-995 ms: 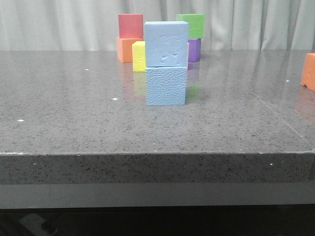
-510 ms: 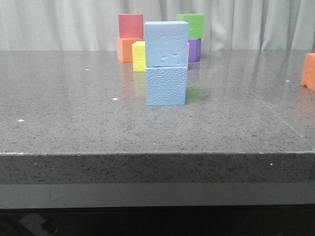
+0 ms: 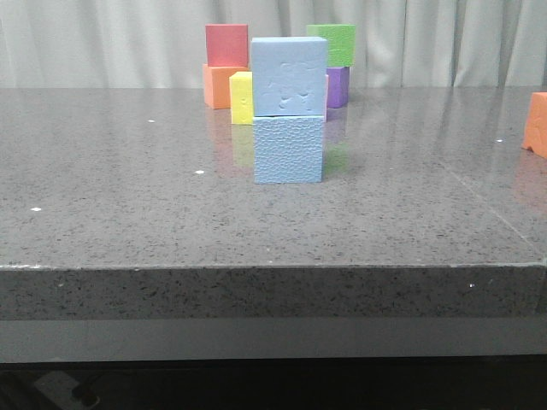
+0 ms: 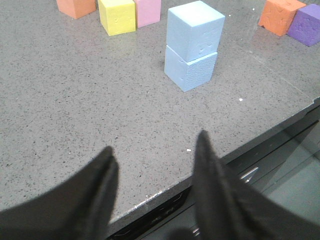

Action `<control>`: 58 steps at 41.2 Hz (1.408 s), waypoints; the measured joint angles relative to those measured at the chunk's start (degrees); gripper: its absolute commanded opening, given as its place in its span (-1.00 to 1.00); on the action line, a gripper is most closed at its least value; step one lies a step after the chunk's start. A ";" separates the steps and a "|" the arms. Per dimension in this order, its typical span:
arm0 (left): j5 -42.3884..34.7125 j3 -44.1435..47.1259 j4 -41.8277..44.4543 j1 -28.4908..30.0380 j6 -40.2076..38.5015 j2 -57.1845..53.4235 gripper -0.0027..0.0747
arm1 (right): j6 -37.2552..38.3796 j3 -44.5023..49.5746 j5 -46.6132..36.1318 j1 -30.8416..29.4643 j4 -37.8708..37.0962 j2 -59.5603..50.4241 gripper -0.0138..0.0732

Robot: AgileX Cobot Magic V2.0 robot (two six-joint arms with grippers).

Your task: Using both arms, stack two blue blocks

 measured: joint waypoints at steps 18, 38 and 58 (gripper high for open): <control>0.00 0.00 0.00 0.00 0.10 0.00 -0.98 | 0.00 0.00 0.00 0.00 0.00 0.00 -0.96; -0.67 2.10 -0.12 1.68 0.22 -2.37 -0.98 | 0.00 0.00 -0.14 0.00 0.00 0.00 -0.96; -10.06 18.40 0.07 26.44 0.22 -19.89 -0.98 | 0.00 0.00 -0.14 0.00 0.00 0.00 -0.96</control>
